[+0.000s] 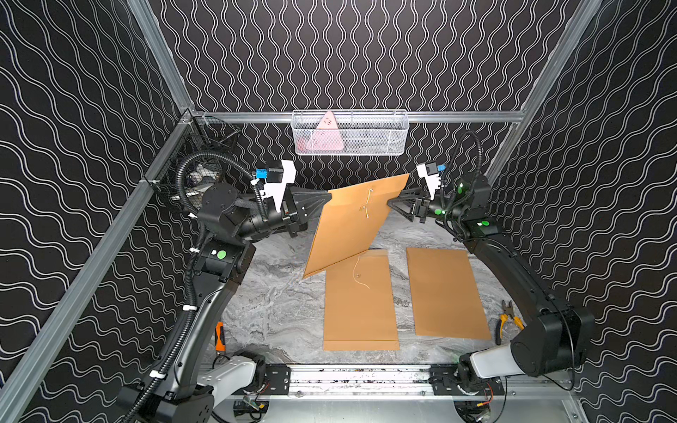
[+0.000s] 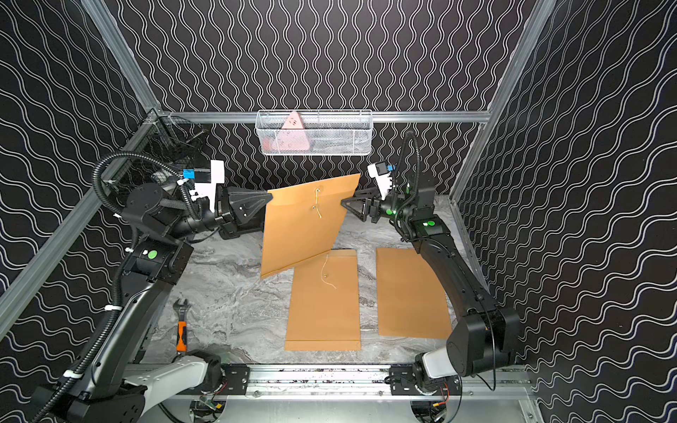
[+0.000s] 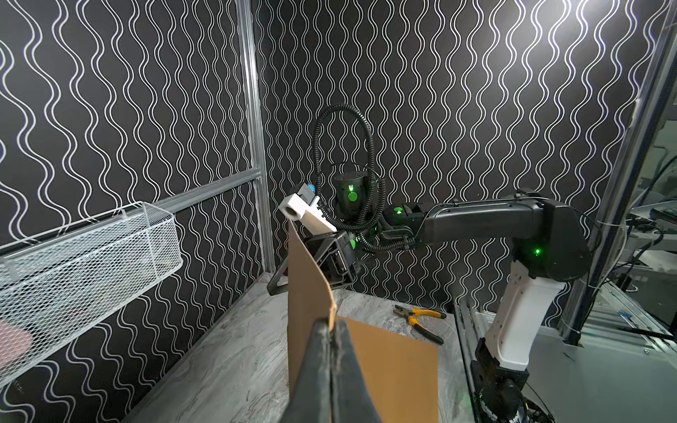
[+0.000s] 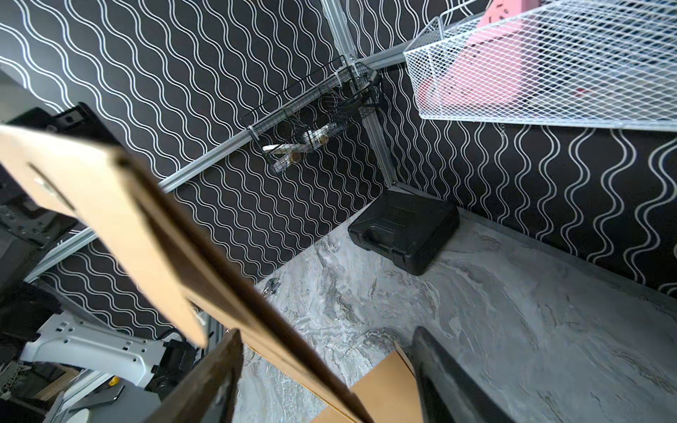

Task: Open the file bag
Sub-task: Pick up the file bag from the center of the board.

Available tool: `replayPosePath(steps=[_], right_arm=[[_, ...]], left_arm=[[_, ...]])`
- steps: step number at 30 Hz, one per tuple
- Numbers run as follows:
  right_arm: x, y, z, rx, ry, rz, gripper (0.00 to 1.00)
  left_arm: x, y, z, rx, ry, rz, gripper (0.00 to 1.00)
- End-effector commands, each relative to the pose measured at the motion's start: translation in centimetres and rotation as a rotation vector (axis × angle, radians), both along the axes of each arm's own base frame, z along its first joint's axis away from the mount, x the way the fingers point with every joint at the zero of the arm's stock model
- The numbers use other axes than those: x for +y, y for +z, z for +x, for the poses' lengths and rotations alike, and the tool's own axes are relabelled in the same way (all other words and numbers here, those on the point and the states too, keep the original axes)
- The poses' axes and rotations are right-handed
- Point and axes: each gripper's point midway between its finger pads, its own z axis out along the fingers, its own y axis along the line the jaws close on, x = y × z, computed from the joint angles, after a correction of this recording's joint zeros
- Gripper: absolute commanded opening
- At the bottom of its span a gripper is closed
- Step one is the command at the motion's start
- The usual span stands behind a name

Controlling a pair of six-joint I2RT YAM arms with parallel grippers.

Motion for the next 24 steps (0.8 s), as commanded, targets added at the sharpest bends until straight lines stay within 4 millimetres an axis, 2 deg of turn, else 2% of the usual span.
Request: replayPosePath(steps=[1,5,8,15,24], right_arm=[[0.4,1.7,-1.0,-0.066,0.068,0.024,0.72],[0.6,2.2,-1.8,-0.072,0.104,0.034,0.68],[0.6,2.1,-2.2,-0.063,0.124,0.036,0.62],[0.5,1.9,-3.0,-0.053,0.131,0.032,0.35],[0.3,1.6,-3.5,-0.044,0.119,0.021,0.13]], left_arm=[[-0.1,0.6,-0.1,-0.032,-0.017,-0.019,0.00],[-0.1,0.1,0.8,-0.018,-0.003,-0.035,0.00],[0.0,-0.2,1.5,-0.012,0.010,-0.051,0.00],[0.0,-0.7,3.0,0.004,0.036,-0.075,0.00],[0.2,-1.4,4.2,0.014,0.070,-0.075,0.00]])
